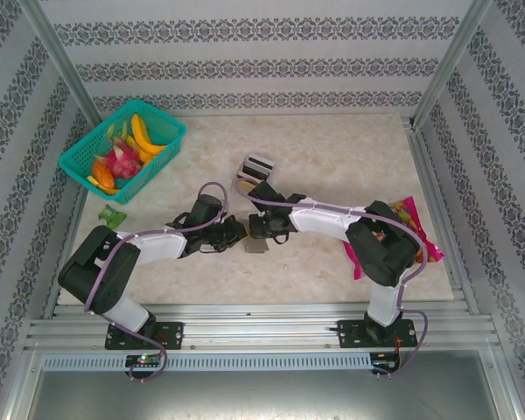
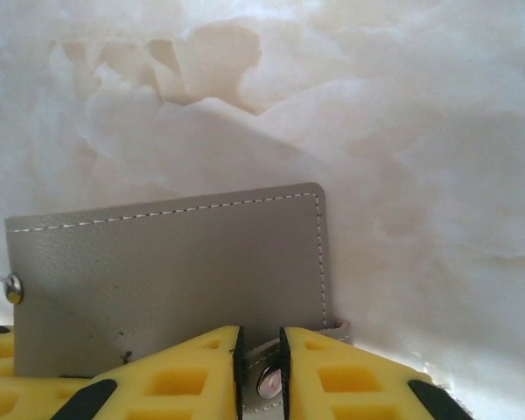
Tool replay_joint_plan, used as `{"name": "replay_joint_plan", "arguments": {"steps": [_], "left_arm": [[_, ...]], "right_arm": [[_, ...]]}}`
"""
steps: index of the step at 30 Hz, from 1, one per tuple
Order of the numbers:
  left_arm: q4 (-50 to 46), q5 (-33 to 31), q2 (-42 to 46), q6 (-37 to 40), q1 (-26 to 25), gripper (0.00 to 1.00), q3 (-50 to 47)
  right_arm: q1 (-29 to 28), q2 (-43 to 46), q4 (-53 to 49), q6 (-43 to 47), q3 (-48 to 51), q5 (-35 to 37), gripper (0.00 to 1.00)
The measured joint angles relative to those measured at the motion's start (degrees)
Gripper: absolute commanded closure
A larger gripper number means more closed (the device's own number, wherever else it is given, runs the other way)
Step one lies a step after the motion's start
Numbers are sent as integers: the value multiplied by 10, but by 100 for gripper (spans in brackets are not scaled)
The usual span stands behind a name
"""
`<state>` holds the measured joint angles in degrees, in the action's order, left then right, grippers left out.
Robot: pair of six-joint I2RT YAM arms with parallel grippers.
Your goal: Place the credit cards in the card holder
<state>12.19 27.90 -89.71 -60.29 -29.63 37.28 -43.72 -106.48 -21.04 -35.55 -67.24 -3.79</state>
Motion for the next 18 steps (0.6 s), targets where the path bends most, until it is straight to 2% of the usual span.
{"name": "replay_joint_plan", "arguments": {"steps": [6, 12, 18], "left_arm": [[4, 4, 14, 0, 1, 93, 0], [7, 4, 19, 1, 1, 93, 0], [8, 5, 19, 3, 1, 93, 0]], "right_arm": [[21, 20, -24, 2, 24, 30, 87], [42, 40, -50, 5, 47, 32, 71], [47, 69, -31, -3, 49, -9, 67]]}}
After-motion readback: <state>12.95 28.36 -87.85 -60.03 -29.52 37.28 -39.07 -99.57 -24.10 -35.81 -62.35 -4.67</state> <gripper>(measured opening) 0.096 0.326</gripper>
